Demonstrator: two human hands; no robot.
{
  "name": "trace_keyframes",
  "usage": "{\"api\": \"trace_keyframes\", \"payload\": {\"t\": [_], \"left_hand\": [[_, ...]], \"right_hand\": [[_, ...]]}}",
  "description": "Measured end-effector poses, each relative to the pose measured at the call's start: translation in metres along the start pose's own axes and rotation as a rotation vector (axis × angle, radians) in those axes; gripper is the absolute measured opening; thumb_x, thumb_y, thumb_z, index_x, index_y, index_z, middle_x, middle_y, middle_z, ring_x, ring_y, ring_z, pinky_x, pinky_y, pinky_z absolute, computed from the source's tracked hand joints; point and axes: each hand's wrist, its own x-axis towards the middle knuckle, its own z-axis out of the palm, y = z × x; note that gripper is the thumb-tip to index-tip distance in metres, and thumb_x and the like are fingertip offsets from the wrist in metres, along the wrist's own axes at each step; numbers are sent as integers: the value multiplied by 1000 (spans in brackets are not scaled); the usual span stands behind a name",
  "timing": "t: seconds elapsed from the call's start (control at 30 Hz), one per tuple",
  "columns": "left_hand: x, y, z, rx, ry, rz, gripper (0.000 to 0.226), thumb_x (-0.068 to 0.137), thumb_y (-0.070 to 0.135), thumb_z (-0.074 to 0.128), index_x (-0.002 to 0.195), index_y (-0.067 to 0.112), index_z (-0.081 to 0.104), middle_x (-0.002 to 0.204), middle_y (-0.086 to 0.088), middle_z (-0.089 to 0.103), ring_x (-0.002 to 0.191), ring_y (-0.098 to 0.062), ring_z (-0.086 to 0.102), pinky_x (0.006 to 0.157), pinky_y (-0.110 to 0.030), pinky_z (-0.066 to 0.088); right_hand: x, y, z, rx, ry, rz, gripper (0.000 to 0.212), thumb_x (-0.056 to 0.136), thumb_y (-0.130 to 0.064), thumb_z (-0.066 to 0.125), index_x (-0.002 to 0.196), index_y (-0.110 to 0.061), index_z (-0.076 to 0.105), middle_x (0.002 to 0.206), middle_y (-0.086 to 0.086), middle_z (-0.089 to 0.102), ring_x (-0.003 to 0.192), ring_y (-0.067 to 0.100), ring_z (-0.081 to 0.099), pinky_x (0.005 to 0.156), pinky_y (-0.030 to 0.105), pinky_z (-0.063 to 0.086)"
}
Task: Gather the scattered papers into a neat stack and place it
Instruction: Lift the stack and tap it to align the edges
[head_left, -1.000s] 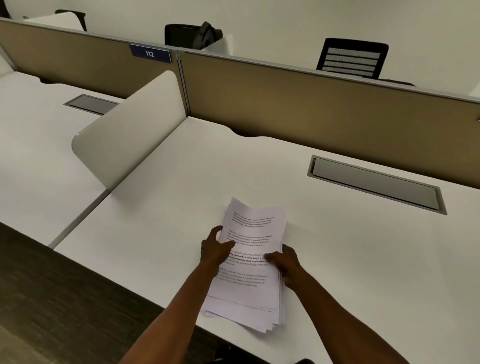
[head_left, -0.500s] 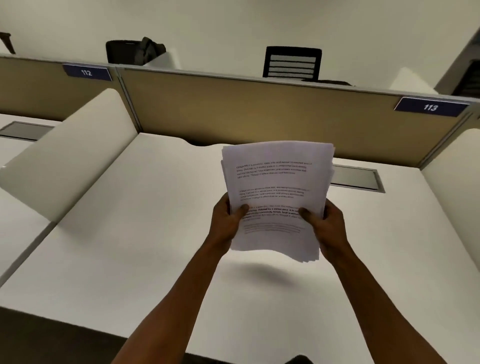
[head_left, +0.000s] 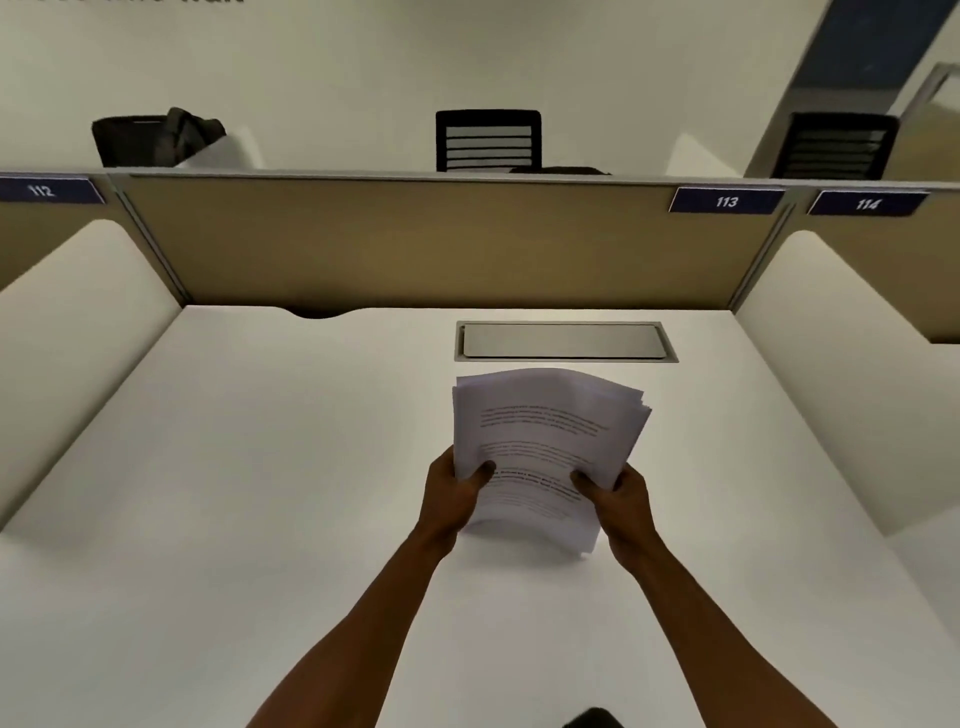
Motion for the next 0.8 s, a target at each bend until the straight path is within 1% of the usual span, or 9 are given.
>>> {"api": "trace_keyframes", "payload": {"t": [0.1,0.23,0.3,0.37,0.53,0.6,0.67,0.73,0.8], "left_hand": [[1,10,6,12,-5,39,33,86,24,69,118,15,66,112,-7,73,103,-29,69,89,-48,59],[0,13,2,-21,-17,74,38,81,30,74,117,22,66,112,-2,74,102,-25,70,83,-39,61],[-3,7,1,-18,16,58,48,77,31,77,122,21,63,115,0,72,106,-22,69,86,-37,60],[-5,4,3,-18,44,47,52,77,30,76,126,19,61,117,-1,71,107,-23,68,89,-41,60],[-8,7,13,-17,46,42,35,92,17,68,126,17,60,116,-6,71,106,-28,69,88,-49,60],[-8,9,12,-18,64,47,31,93,23,65,123,20,61,113,-4,72,103,-27,70,86,-49,60],[-11,9,9,-10,76,53,36,88,29,66,123,21,60,113,-3,71,103,-26,70,87,-49,60],[-14,4,6,9,70,49,39,87,27,68,125,21,59,116,-3,70,107,-27,67,90,-49,59],[-17,-4,7,41,57,26,36,93,20,66,128,19,58,119,-4,68,110,-28,65,94,-50,57]], "right_hand": [[0,-5,-1,3,11,-16,25,84,-7,74,104,-19,67,105,3,74,97,25,69,76,29,55],[-1,-12,-10,-17,-35,-64,27,82,-15,76,104,-27,69,101,-4,75,93,18,71,74,30,58],[-4,-9,-11,-33,-53,-50,35,80,-14,78,111,-25,66,105,-4,74,95,16,70,78,31,58],[-7,-1,-7,-31,-50,-29,34,82,-11,76,113,-21,65,108,0,73,101,20,68,81,32,57],[-9,2,5,-30,-40,4,26,89,-12,68,114,-16,66,111,6,73,101,25,69,86,43,58],[-8,-1,2,-56,-36,-17,23,90,-14,68,112,-20,66,109,2,73,99,23,69,81,38,59],[-9,-2,-4,-64,-30,-48,23,88,-15,70,109,-24,66,105,-2,73,95,18,69,75,29,58],[-12,1,-8,-68,-21,-54,28,85,-15,73,110,-25,65,104,-5,73,95,13,68,74,24,56],[-15,9,-8,-85,-19,-28,29,85,-13,73,111,-23,64,105,-5,71,99,15,66,76,24,54]]}}
